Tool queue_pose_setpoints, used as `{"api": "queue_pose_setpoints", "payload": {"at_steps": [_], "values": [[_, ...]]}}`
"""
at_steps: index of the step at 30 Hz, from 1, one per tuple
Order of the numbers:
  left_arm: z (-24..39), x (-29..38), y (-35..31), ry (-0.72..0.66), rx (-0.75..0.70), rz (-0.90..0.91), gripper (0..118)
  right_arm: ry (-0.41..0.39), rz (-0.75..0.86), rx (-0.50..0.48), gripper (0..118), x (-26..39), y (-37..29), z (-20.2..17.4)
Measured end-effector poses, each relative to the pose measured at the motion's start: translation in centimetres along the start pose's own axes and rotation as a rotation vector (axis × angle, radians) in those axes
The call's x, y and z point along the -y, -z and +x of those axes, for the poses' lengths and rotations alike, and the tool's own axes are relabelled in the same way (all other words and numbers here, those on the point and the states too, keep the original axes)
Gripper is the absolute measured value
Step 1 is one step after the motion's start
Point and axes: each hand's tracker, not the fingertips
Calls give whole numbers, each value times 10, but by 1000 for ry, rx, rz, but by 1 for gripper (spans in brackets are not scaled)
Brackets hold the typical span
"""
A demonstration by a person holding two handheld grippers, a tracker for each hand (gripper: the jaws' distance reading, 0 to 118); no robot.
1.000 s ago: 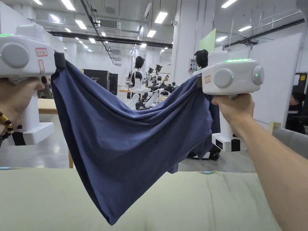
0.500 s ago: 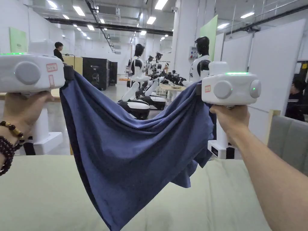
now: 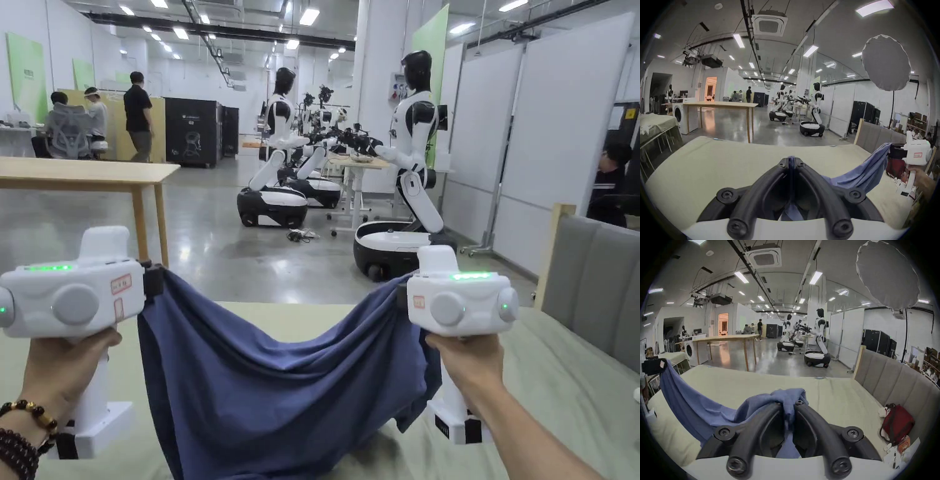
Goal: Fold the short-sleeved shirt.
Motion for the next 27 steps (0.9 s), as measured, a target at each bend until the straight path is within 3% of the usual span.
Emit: {"api": "queue_pose_setpoints", "payload": {"at_steps": [6, 12, 16, 22, 27], "values": [[3, 12, -29, 59, 0, -27, 1, 44, 11, -72, 11, 21, -37, 17], [-3, 58, -117, -64, 37, -68, 1, 31, -12, -95, 11, 75, -113, 25], [-6, 109, -181, 41, 15, -164, 1, 17, -68, -100, 11, 125, -171, 31], [-17, 179, -258, 47, 40, -349, 1, -2, -281, -142, 11, 192, -242, 40], [-19, 231, -287, 80, 33, -485, 1, -106, -479, -150, 11, 251, -268, 36]]}}
